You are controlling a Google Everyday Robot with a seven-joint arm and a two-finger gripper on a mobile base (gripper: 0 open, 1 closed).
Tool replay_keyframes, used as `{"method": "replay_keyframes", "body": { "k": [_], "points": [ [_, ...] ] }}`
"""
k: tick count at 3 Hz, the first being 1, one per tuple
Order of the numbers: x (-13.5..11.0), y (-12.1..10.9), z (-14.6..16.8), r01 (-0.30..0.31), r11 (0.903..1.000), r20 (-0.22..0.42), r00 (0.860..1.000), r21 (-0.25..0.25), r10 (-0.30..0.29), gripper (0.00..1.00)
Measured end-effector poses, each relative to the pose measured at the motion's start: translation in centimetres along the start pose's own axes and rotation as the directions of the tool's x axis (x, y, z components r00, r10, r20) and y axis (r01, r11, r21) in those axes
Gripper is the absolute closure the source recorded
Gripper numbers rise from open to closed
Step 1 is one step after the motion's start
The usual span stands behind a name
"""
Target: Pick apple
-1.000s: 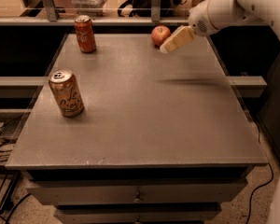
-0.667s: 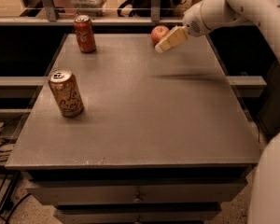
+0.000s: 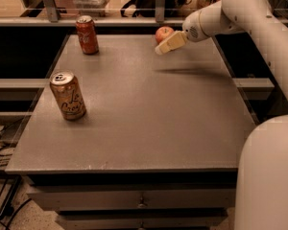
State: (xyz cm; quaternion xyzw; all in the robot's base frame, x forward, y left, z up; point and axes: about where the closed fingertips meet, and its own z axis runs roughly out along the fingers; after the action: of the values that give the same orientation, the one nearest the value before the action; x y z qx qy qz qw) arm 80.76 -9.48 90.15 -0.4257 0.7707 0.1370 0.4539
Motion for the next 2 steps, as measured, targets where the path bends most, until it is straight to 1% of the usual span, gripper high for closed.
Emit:
{"method": "replay_keyframes", "body": {
  "k": [1, 2],
  "points": [
    [0.53, -1.25, 1.55, -0.047, 0.9988, 0.022, 0.999, 0.010, 0.047, 0.00],
    [0.53, -1.24, 1.56, -0.047, 0.9988, 0.022, 0.999, 0.010, 0.047, 0.00]
  ]
}}
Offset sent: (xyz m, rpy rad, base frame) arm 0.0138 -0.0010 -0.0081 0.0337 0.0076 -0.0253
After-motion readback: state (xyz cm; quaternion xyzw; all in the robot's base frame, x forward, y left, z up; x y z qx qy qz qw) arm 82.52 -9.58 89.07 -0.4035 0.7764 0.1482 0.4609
